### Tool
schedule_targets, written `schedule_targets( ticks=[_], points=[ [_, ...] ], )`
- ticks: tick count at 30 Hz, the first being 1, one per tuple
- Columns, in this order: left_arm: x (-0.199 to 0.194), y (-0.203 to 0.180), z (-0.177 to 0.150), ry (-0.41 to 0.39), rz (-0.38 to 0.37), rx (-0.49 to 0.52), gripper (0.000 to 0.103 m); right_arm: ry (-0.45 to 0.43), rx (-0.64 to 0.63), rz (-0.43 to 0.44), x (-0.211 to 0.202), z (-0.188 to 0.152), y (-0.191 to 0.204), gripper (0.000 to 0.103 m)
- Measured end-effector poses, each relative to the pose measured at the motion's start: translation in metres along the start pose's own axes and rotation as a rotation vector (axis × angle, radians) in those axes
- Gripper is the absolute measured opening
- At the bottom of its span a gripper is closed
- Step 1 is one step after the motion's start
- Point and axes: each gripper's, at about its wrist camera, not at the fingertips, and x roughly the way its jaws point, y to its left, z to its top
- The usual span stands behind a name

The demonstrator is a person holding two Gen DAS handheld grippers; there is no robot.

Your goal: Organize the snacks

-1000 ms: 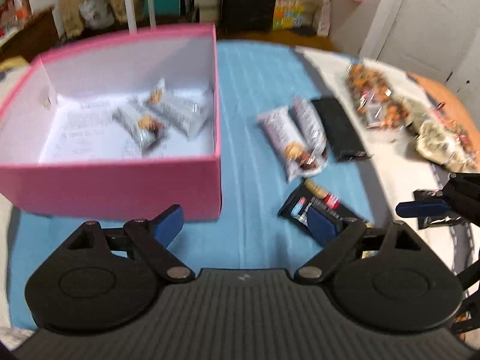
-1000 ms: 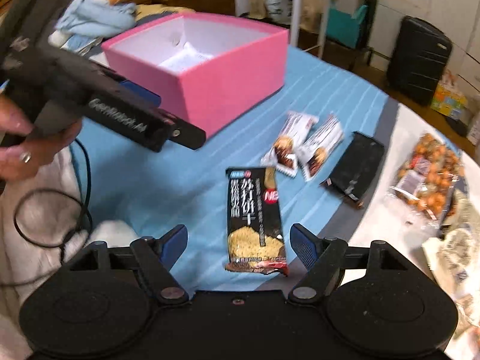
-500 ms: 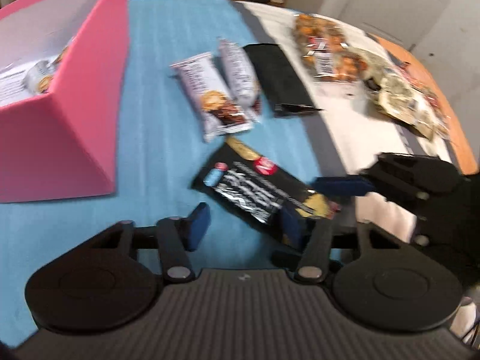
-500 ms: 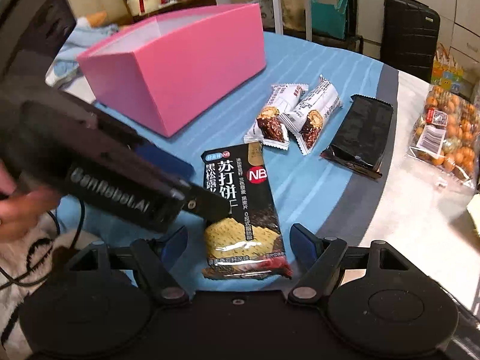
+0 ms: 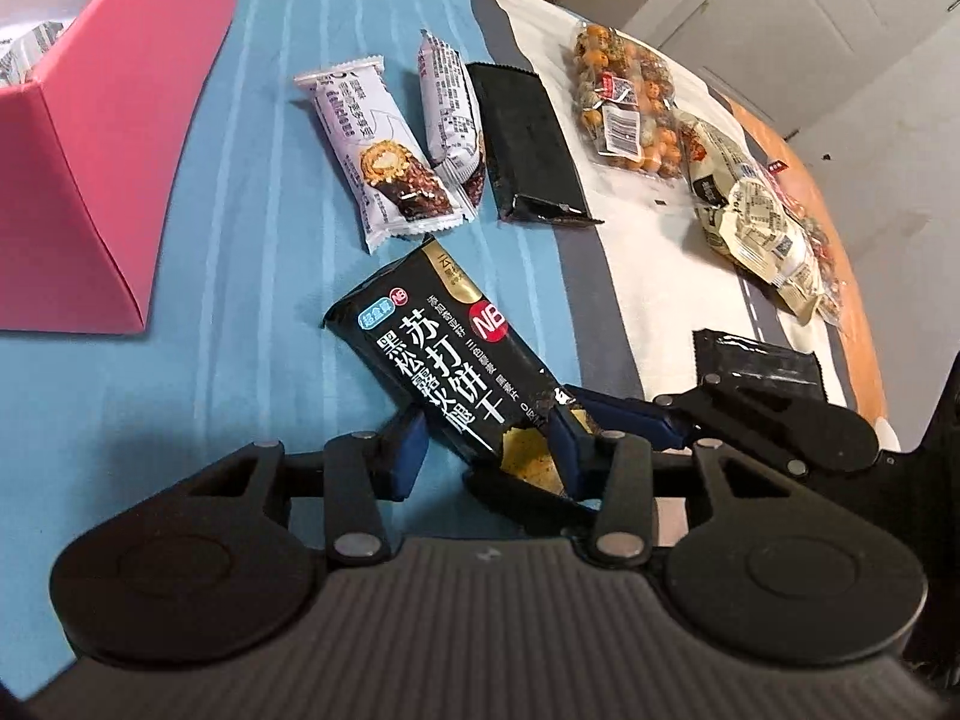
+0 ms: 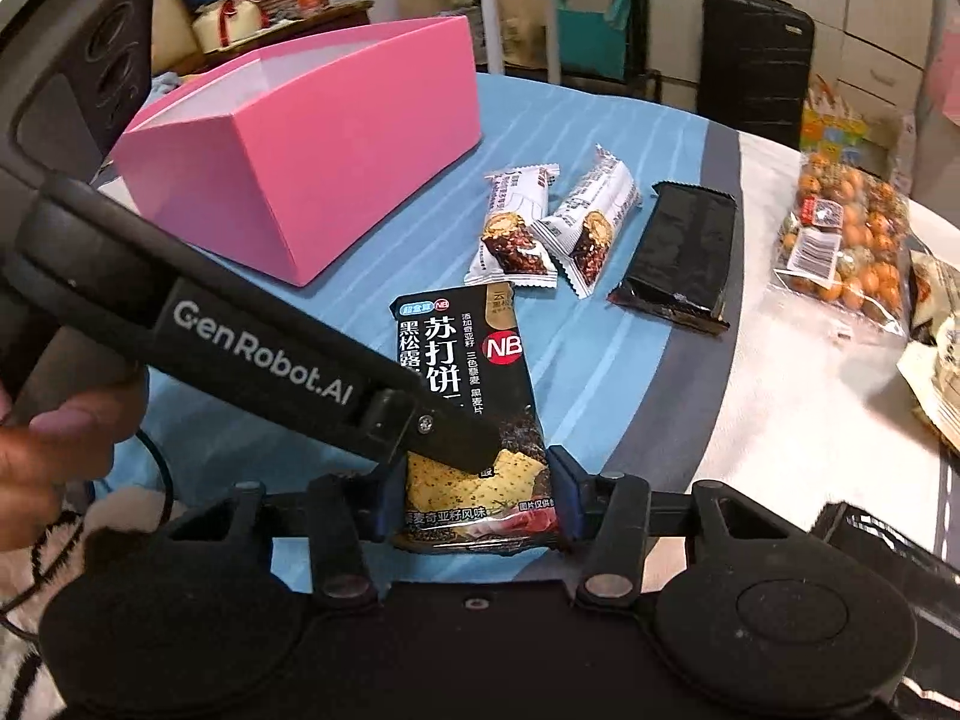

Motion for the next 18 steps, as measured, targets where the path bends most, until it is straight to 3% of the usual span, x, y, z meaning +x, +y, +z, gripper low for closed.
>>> schedule_targets(
  ticks=[5,9,12,18],
  points=[
    [-0.009,-0.003,0.000,0.041,-0.022,0.011,0.042,0.060,0.107,0.015,-0.012,0.007,0.001,0.054],
    [-0.021,-0.013,-0.005,0.071,0.007,0.054,0.042,0.104,0.144,0.043,-0.023,0.012,0.008,0.054],
    [-0.034,-0.021,-0.011,0.069,0.036,0.085,0.044,0.123,0.152,0.058,-0.031,0.016,0.015,0.054],
    [-0.066,-0.025,-0.010,0.075,0.025,0.097,0.045,0.097,0.108,0.065,-0.055,0.024,0.031,0.054]
  ],
)
